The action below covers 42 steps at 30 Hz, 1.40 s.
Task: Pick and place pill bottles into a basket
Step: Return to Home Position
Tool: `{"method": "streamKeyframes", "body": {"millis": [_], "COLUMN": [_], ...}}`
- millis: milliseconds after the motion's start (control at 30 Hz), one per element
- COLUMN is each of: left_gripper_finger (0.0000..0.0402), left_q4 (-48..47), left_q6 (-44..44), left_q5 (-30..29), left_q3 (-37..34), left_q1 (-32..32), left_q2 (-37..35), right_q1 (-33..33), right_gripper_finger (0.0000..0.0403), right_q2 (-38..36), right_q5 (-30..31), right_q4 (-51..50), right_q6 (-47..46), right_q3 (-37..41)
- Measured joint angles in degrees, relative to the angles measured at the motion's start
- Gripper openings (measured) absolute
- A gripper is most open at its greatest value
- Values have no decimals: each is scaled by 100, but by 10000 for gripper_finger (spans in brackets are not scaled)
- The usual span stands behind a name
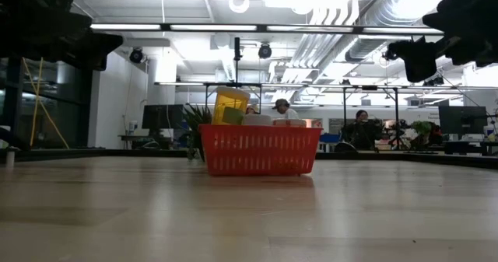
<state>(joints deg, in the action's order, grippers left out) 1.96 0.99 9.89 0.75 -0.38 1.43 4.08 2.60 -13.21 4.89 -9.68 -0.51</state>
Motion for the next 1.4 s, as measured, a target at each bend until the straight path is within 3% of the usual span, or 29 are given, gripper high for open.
{"method": "streamKeyframes", "body": {"millis": [167,1400], "left_gripper_finger": [317,317], "left_q4": [1,2], "left_q6": [1,2], "left_q5": [-2,-7], "left_q3": [-2,-4], "left_q1": [-1,-1], "left_q2": [0,0], "right_q1": [1,-1], "right_gripper_finger": [305,305], "right_q2": [1,0], "right_q5": [-2,0], "right_q4": [-1,-1], "right_q6": [-338,-335], "right_q3": [0,4]}}
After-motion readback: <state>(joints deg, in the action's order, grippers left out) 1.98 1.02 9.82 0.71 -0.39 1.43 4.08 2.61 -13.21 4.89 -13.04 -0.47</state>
